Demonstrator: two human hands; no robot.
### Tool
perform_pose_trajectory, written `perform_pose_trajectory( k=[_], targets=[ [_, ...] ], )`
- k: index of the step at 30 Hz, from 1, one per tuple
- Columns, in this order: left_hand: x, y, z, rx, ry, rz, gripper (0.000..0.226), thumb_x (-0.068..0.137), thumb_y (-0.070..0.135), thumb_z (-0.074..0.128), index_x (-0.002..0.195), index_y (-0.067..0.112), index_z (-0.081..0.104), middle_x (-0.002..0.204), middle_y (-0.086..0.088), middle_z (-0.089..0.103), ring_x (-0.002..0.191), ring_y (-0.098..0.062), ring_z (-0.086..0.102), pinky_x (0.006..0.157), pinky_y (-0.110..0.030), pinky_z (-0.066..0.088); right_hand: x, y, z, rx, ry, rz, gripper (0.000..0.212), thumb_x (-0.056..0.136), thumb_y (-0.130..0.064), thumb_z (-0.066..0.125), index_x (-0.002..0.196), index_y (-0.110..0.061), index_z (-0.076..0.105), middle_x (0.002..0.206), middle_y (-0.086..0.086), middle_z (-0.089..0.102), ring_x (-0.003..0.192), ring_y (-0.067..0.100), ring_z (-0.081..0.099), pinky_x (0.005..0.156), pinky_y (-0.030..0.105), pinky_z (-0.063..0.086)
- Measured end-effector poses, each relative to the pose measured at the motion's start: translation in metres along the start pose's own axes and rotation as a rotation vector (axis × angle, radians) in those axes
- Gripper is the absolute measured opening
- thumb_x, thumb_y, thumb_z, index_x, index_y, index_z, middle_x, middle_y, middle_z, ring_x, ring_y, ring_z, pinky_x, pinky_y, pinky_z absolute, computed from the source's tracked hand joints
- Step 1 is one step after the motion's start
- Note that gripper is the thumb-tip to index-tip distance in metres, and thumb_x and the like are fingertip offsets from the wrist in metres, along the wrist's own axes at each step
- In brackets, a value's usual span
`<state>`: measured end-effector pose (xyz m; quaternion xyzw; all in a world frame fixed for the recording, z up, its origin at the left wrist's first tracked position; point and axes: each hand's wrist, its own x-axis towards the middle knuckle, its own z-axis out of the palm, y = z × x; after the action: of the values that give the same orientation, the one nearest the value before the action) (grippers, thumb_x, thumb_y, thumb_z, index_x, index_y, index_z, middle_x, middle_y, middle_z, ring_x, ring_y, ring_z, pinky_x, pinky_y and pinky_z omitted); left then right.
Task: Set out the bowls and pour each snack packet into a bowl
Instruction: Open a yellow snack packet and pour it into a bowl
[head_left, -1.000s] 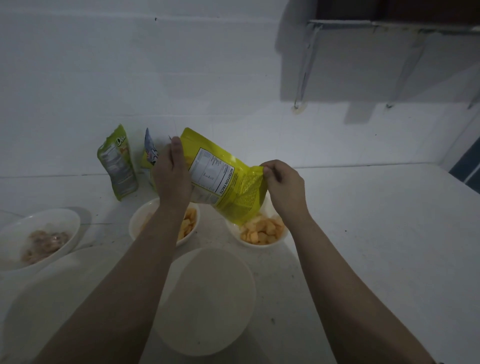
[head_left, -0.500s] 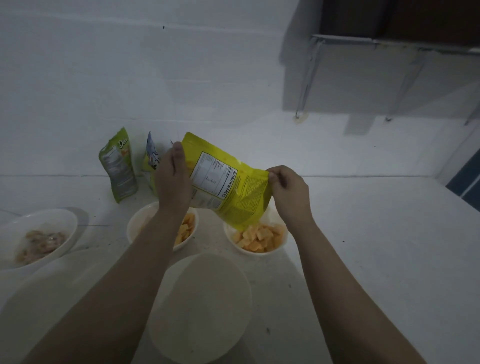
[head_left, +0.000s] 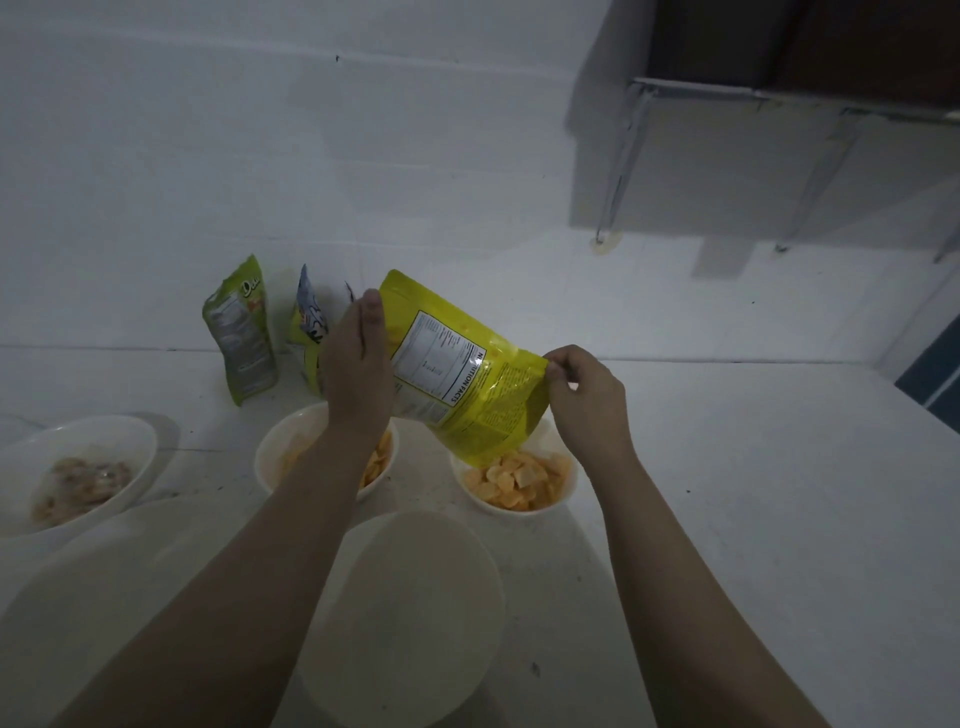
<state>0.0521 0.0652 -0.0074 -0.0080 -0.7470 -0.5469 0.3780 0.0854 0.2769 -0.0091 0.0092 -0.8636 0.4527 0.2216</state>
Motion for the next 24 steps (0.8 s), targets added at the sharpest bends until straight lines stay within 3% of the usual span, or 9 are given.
perform_pose_trajectory(
  k=[3,5,7,11,16,20,24],
  targets=[
    [-0.005,0.005,0.002,0.007,-0.011,0.022,0.041,0.104,0.037,0.034,0.067,0.020,0.040,0.060,0.003,0.039,0.055,-0.009,0.035,0.055,-0.033,0.030,0.001,-0.002,0.005,-0.127,-0.044,-0.106,0.023,0.093,-0.029,0.052,0.106,-0.021,0.069,0.107,-0.005,0.069,0.100,0.018,0.058,0.091,0.035,0.046],
    [-0.008,0.010,0.005,0.011,-0.024,0.053,0.043,0.104,0.032,0.036,0.069,0.010,0.044,0.060,-0.003,0.039,0.056,-0.008,0.034,0.053,-0.029,0.028,0.000,-0.011,0.010,-0.138,-0.065,-0.128,0.031,0.091,-0.043,0.047,0.109,-0.027,0.067,0.111,-0.008,0.068,0.108,0.022,0.059,0.093,0.044,0.046],
    [-0.010,0.014,0.008,0.032,-0.025,0.097,0.043,0.103,0.034,0.036,0.069,0.010,0.044,0.057,0.001,0.037,0.056,-0.009,0.035,0.051,-0.025,0.025,0.000,-0.023,0.015,-0.122,-0.063,-0.156,0.032,0.091,-0.046,0.045,0.109,-0.028,0.066,0.107,-0.009,0.069,0.105,0.021,0.060,0.092,0.046,0.047],
    [-0.011,0.017,0.012,0.048,-0.049,0.155,0.049,0.100,0.043,0.032,0.070,0.008,0.046,0.056,0.001,0.041,0.055,-0.016,0.040,0.050,-0.022,0.027,0.005,-0.050,0.021,-0.063,-0.047,-0.255,0.026,0.095,-0.040,0.049,0.107,-0.023,0.066,0.101,-0.011,0.070,0.097,0.015,0.062,0.087,0.039,0.048],
    [-0.013,0.020,0.014,0.038,-0.077,0.202,0.049,0.100,0.042,0.032,0.072,0.005,0.047,0.058,-0.008,0.044,0.055,-0.019,0.042,0.052,-0.033,0.031,0.013,-0.070,0.028,0.166,-0.039,-0.200,0.012,0.096,-0.024,0.060,0.096,-0.015,0.068,0.083,-0.016,0.063,0.078,-0.005,0.056,0.069,0.007,0.039],
    [-0.015,0.018,0.014,0.039,-0.045,0.190,0.047,0.099,0.051,0.032,0.076,0.012,0.043,0.065,0.003,0.040,0.062,-0.016,0.040,0.058,-0.030,0.030,0.012,-0.064,0.025,0.227,0.017,-0.172,0.009,0.094,-0.020,0.062,0.089,-0.016,0.068,0.079,-0.017,0.064,0.078,-0.006,0.057,0.068,0.005,0.039],
    [-0.026,0.002,0.019,0.072,0.011,0.214,0.054,0.096,0.059,0.033,0.092,0.007,0.048,0.093,0.001,0.042,0.088,-0.015,0.040,0.078,-0.043,0.042,0.010,-0.049,0.017,0.268,0.065,-0.113,0.008,0.094,-0.018,0.061,0.087,-0.020,0.067,0.081,-0.018,0.065,0.078,-0.005,0.058,0.069,0.007,0.041]
  ],
)
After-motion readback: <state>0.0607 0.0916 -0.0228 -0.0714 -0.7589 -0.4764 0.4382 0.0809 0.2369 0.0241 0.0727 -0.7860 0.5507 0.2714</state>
